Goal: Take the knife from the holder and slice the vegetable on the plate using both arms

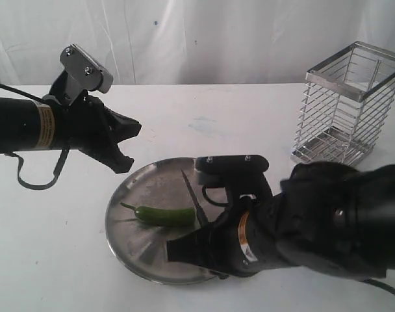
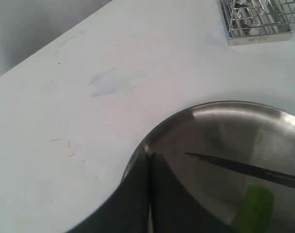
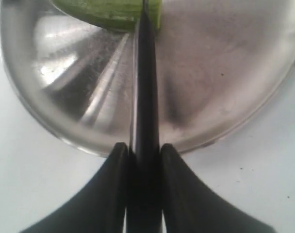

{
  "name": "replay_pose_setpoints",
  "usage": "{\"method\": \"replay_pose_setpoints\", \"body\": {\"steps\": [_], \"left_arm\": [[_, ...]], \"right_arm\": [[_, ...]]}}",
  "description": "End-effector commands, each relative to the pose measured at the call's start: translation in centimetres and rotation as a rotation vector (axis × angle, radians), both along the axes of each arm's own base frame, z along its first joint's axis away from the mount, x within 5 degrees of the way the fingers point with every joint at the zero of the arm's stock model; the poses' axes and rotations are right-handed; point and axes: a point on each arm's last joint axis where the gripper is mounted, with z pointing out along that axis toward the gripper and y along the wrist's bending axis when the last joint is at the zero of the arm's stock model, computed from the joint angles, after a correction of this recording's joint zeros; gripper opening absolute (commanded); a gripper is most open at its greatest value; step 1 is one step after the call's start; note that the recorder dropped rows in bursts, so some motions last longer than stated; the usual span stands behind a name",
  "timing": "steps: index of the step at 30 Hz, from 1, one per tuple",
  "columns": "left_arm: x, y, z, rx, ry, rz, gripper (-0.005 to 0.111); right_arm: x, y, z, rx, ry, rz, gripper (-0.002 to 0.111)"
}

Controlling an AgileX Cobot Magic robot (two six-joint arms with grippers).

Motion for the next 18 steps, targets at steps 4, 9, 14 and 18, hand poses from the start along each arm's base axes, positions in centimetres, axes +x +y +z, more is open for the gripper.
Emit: {"method": "replay_pose_setpoints", "body": {"steps": [4, 9, 14, 18], "left_arm": [[0.2, -0.8, -1.3, -0.054, 0.034, -0.056, 0.000], [0.9, -1.5, -3.4, -0.131, 0.108, -0.064, 0.000], [1.4, -2.0, -4.1, -0.211, 0.105, -0.081, 0.000], [1.8, -2.1, -5.1, -0.250, 0.144, -0.056, 0.000]], "right_arm": [[-1.1, 1.0, -0.5, -0.009, -0.041, -0.065, 0.000], [-1.0, 1.5, -1.5, -0.011, -0.021, -0.045, 0.000], [-1.0, 1.6, -2.4, -0.033, 0.006, -0.058, 0.000], [-1.1, 1.6, -2.4, -0.027, 0.018, -0.064, 0.000]]}}
